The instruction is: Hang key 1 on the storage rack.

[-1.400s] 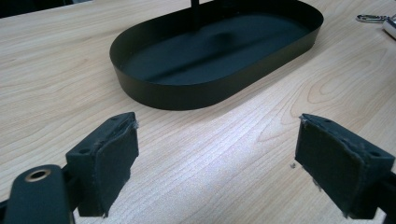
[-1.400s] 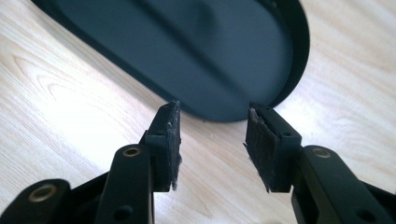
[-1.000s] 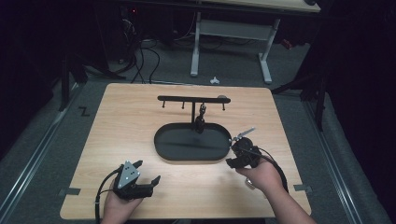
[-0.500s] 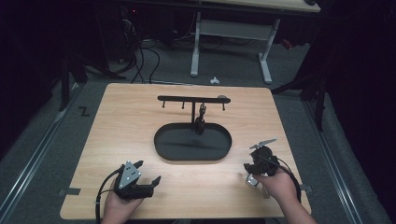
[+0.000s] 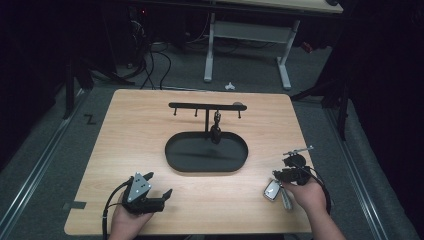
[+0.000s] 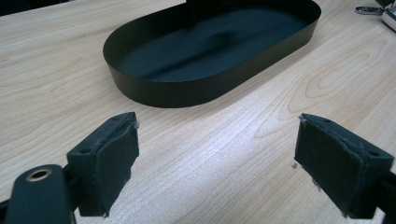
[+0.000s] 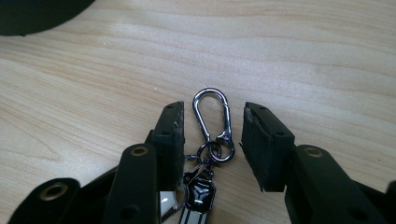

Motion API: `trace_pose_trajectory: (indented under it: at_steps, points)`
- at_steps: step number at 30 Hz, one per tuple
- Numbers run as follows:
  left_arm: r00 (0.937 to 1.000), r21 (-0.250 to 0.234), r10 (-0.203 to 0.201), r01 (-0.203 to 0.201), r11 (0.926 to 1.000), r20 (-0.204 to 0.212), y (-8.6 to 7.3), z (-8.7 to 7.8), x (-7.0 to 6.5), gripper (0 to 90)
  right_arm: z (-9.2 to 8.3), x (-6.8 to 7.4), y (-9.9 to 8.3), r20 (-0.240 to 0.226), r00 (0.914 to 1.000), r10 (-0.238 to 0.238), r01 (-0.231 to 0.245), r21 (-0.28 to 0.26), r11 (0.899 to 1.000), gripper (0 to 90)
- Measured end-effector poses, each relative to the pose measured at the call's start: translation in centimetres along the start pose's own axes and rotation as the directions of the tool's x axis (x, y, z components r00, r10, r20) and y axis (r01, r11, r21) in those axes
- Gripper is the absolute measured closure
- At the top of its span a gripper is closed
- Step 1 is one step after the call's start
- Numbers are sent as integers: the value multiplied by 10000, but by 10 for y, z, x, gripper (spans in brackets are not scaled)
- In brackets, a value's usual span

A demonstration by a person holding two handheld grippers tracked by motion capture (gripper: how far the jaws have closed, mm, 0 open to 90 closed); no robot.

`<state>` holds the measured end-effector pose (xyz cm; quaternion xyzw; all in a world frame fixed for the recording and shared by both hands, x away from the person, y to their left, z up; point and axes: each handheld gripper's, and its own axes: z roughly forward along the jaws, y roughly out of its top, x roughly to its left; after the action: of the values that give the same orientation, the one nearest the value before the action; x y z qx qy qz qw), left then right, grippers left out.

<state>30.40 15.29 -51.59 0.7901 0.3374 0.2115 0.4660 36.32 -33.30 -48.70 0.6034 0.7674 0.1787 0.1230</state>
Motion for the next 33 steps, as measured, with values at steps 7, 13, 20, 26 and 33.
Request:
trace_pose_trajectory:
  at_steps: [7, 13, 20, 26, 33]
  points:
    - [10000, 3, 7, -7, 10000, 49, 0, 0, 0, 140, 9, 1, -4, 157, 9998, -108, 105, 156, 9998, 658]
    - [10000, 4, 9, -9, 10000, 53, 0, 1, -1, 140, 9, 7, -2, 106, 9985, -533, 530, 273, 9982, 735]
    - [10000, 7, 28, -28, 10000, 49, 0, 0, 0, 141, 13, 26, 6, -224, 9934, -1129, 1136, 332, 9930, 750]
    - [10000, -37, -28, 28, 10000, 27, 0, -1, 1, 141, 15, 41, 11, -295, 9880, -1514, 1521, 234, 9881, 751]
    - [10000, -19, -13, 13, 10000, 29, 0, -1, 1, 141, 11, 45, 15, -562, 9867, -1525, 1527, -17, 9883, 854]
